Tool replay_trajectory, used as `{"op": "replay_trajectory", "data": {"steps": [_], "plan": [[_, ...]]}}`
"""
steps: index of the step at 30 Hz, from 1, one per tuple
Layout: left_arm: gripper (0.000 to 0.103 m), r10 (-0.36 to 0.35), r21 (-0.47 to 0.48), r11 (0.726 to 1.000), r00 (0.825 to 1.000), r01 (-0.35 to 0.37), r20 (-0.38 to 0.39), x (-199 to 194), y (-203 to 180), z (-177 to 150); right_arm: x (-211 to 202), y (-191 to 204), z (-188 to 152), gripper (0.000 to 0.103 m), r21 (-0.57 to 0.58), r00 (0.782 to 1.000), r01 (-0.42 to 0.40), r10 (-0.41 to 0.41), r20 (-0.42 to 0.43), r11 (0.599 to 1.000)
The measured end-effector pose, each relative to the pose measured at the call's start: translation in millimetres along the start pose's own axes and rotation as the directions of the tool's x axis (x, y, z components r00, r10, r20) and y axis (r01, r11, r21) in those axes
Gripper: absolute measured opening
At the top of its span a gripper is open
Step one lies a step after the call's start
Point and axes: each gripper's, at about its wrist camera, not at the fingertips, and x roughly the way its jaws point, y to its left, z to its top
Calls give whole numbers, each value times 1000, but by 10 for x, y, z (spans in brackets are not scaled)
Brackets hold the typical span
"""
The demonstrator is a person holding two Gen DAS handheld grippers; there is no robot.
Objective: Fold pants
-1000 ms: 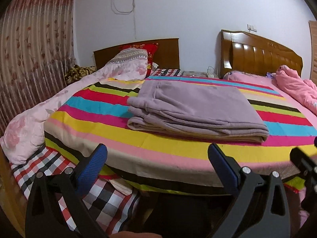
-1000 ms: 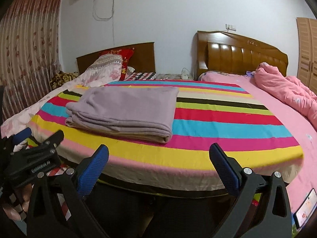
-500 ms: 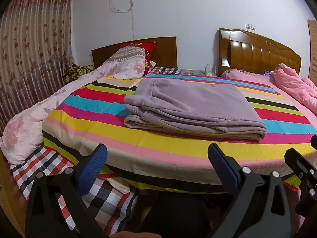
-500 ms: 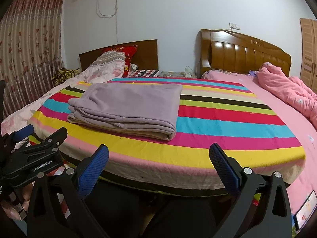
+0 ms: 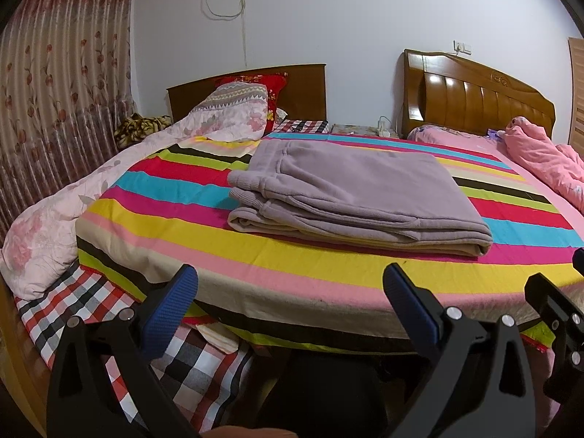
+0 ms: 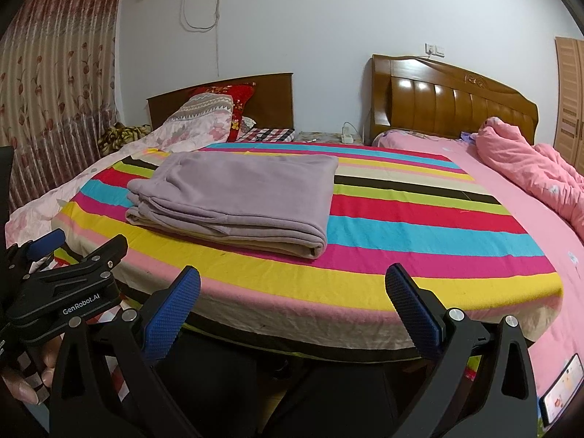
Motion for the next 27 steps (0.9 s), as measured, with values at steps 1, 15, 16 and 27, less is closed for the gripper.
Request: {"op": "replay_trajectory", "data": {"steps": [1,15,16,27], "plan": [[101,0,0,1000,1000,0,0,0,0,0,0,1,-2,98,0,1000,0,0,0,1000],[101,1,0,1000,1000,-1,0,-3,-4,1,-2,16,-1,98,0,1000,0,0,-1,1000],[101,1,0,1000,1000,-1,0,-3,-3,1,-2,15,-1,98,0,1000,0,0,-1,1000],[101,1,0,1000,1000,-1,-3,-1,-1,1,2,12,-7,98,-3,1000,-3,3,-3,1000]]}}
